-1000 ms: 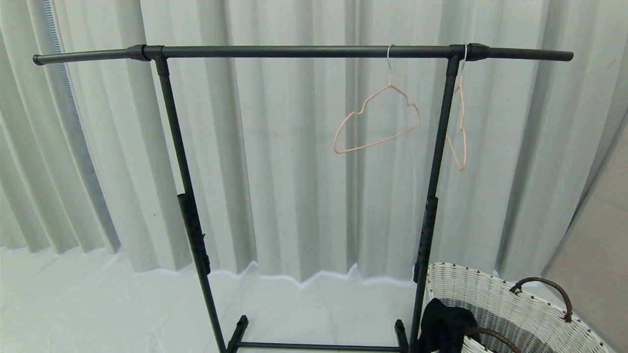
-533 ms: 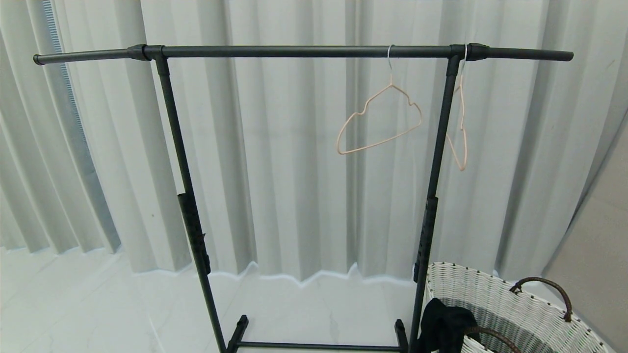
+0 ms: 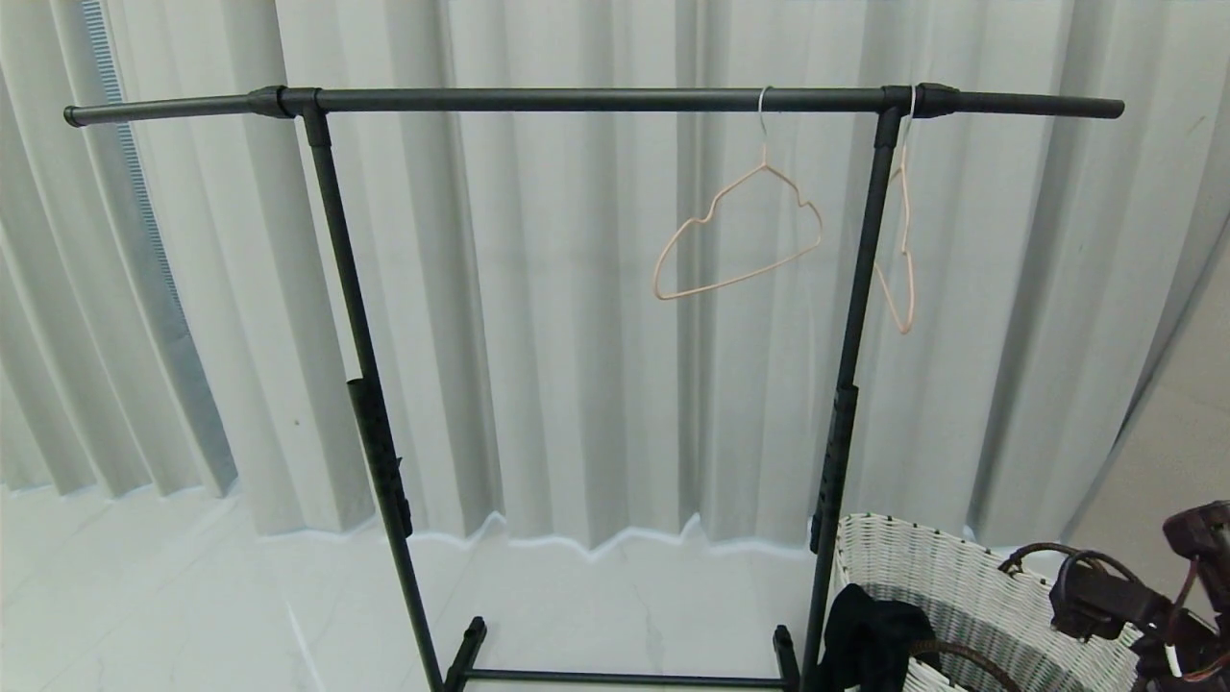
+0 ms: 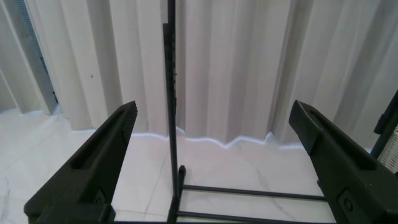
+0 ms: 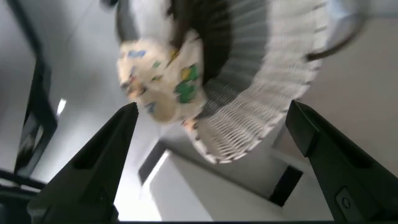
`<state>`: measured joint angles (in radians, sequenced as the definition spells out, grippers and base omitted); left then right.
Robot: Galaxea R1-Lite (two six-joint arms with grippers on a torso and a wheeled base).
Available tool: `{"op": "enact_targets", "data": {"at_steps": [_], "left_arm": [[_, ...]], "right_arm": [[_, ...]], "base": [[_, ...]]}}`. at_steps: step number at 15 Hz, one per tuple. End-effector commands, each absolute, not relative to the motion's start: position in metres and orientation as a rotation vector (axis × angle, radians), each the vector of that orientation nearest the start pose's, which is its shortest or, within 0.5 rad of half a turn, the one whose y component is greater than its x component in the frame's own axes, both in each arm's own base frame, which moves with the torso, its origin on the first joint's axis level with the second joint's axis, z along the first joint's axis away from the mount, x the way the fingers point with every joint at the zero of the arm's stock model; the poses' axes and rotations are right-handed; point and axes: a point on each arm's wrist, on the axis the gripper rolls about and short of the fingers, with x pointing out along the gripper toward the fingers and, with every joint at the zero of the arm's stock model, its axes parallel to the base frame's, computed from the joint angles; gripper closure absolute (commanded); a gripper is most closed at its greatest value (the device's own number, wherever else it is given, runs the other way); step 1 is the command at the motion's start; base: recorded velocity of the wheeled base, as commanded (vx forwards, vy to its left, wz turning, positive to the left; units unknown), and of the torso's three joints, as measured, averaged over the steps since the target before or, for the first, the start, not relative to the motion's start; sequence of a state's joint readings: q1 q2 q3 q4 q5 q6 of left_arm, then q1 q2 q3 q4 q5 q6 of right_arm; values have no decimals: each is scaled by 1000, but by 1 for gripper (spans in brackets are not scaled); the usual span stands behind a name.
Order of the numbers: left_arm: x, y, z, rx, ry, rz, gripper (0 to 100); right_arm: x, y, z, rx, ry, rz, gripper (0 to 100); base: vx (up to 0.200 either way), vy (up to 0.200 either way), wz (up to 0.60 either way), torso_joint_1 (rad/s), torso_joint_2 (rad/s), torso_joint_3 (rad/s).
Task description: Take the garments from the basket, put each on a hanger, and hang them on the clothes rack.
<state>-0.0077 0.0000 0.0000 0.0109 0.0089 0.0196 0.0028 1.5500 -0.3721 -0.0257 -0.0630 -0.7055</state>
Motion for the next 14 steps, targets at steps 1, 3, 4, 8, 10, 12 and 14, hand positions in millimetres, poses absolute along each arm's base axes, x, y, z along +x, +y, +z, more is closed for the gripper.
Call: {"op": "enact_targets", "data": {"at_steps": [1,3,4,8,10,12,14], "left_arm": [[-23,0,74,20,11,1,0],[-23,0,74,20,11,1,0],[-23,0,74,20,11,1,0],[-23,0,74,20,11,1,0],[-23,0,74,20,11,1,0],[-23,0,74,20,11,1,0],[-23,0,74,20,11,1,0]], "right_arm": [[181,-2,45,-646,1261,405,0],[189,-4,35,-643,1275,406,0],[193,-5,30,-650,1266,401,0],[200,-29,21,-727,1279,378,0],[199,-44,16,-748,1300,380,0],[203,-50,8,-741,1283,354,0],[206,-48,-3,-747,1223,354,0]], "base": [[0,0,0,0,0,0],[0,0,0,0,0,0],[0,0,0,0,0,0],[0,0,0,0,0,0],[0,0,0,0,0,0],[0,0,0,0,0,0],[0,0,0,0,0,0]]}}
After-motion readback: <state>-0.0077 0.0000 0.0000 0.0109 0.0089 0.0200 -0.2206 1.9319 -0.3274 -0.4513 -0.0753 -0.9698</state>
